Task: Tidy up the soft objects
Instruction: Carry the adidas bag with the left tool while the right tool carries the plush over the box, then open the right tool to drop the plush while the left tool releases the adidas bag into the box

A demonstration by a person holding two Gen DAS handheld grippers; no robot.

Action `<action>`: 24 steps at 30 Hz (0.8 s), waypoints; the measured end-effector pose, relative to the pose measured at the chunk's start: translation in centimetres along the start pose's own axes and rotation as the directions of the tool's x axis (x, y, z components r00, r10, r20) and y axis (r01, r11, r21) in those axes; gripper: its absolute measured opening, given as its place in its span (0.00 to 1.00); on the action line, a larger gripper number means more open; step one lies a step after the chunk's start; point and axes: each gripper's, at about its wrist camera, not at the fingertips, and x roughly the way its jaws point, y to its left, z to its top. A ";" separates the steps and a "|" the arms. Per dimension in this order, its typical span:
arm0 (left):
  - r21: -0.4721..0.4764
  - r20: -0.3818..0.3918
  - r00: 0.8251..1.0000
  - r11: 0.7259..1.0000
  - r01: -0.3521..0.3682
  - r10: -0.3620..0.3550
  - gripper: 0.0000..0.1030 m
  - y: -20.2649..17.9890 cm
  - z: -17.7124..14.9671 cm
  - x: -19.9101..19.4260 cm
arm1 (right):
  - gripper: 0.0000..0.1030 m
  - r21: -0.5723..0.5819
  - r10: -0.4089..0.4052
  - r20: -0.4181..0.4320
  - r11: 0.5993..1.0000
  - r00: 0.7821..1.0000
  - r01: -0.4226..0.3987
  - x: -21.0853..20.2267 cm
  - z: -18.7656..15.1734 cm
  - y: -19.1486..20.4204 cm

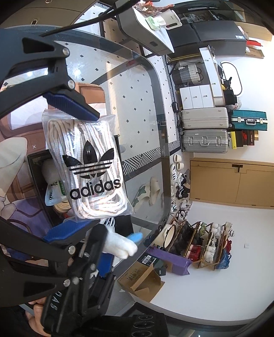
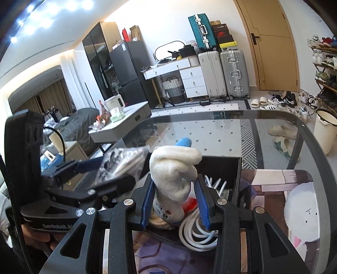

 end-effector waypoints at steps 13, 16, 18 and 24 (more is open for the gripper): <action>0.022 -0.006 1.000 1.000 0.001 -0.001 0.85 -0.4 0.1 0.5 | 0.52 -0.038 -0.084 -0.009 0.996 0.996 0.084 -0.4 0.3 -0.8; 0.033 -0.009 1.000 0.999 -0.002 0.002 0.85 -0.7 -0.1 0.7 | 0.55 -0.031 -0.126 0.018 0.991 0.992 0.127 -1.2 0.5 -1.5; 0.041 -0.009 1.000 0.999 -0.009 0.009 0.85 -0.8 -0.1 0.9 | 0.62 -0.032 -0.137 0.024 0.990 0.990 0.137 -1.5 0.4 -1.9; 0.066 -0.003 1.000 0.998 -0.015 0.016 0.85 -1.7 0.1 0.8 | 0.70 -0.034 -0.141 0.026 0.989 0.990 0.142 -1.9 0.0 -2.5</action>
